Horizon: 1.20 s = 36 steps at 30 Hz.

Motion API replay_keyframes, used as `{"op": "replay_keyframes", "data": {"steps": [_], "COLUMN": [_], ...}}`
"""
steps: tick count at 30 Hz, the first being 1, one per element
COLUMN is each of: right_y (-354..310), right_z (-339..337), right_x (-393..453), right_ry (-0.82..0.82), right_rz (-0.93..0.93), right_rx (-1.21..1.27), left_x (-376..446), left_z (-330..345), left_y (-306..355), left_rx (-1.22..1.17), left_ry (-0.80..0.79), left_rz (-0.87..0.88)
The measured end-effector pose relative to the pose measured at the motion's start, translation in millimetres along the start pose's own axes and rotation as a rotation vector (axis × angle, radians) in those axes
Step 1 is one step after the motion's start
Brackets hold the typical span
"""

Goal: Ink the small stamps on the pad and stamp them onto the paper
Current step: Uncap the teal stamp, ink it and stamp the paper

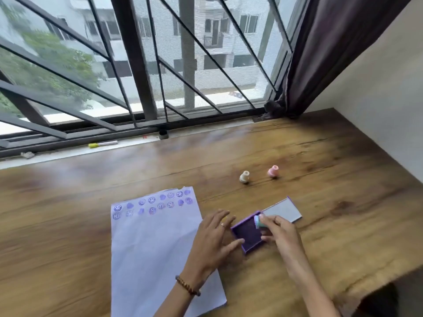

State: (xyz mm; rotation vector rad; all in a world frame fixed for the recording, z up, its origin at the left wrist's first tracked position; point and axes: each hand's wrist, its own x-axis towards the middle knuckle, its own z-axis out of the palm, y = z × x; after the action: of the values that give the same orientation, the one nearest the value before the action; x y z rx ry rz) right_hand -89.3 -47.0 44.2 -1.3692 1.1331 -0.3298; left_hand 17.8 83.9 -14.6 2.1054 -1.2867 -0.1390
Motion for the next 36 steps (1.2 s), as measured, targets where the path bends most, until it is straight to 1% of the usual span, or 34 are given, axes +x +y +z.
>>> {"op": "replay_keyframes", "data": {"steps": [2,4,6,10,13,15,19,21,23,25,27,29,30,31,33,34,36], "right_y": [0.0,1.0,4.7,20.9,31.4,34.4,31.6,24.7,16.3,7.4,-1.5,-10.1,-12.9,-15.0,-18.2,-17.5,-13.0], "right_z": [-13.1,-18.0,-15.7,-3.8,0.9,0.4,-0.7,2.0,5.3,10.1,13.5,12.1,8.8,3.9,-6.6,-10.2,-11.2], "right_x": [2.0,2.0,-0.6,-6.4,-9.5,-10.6,-6.0,-3.4,-1.4,-0.9,3.0,11.4,17.2,22.6,23.8,20.0,7.0], "right_ry": [0.020,0.012,-0.031,-0.179,-0.182,-0.184,-0.261,-0.296,-0.333,-0.319,-0.308,-0.300,-0.299,-0.302,-0.325,-0.330,-0.312], "right_rz": [-0.156,-0.260,-0.360,-0.565,-0.717,-0.764,-0.766,-0.753,-0.693,-0.632,-0.532,-0.368,-0.272,-0.168,0.050,0.134,0.235], "right_rx": [-0.336,-0.552,-0.634,-0.820,-0.961,-1.021,-1.102,-1.186,-1.211,-1.192,-1.164,-1.100,-1.022,-0.870,-0.425,-0.208,0.113], "left_x": [-5.7,-10.8,-13.9,-18.3,-18.8,-19.2,-18.8,-18.6,-18.4,-18.2,-17.8,-18.4,-19.1,-20.5,-26.0,-31.1,-45.9], "left_z": [11.8,19.5,22.4,25.8,28.3,30.3,32.1,31.9,30.5,28.9,28.3,26.2,25.1,23.7,16.0,8.6,-11.3], "left_y": [3.1,6.4,8.6,9.0,9.6,8.6,8.2,8.6,8.9,10.4,11.9,12.7,12.9,13.0,15.2,16.2,12.9], "left_rx": [0.030,0.051,0.076,0.064,0.057,0.055,0.047,0.042,0.036,0.035,0.042,0.056,0.080,0.116,0.185,0.208,0.236], "left_ry": [-0.034,-0.072,-0.095,-0.046,0.001,0.025,0.058,0.067,0.059,0.037,0.008,-0.035,-0.050,-0.054,-0.027,-0.001,0.043], "left_rz": [-0.016,-0.050,-0.075,-0.127,-0.137,-0.142,-0.152,-0.154,-0.149,-0.155,-0.170,-0.178,-0.165,-0.145,-0.129,-0.145,-0.199]}}
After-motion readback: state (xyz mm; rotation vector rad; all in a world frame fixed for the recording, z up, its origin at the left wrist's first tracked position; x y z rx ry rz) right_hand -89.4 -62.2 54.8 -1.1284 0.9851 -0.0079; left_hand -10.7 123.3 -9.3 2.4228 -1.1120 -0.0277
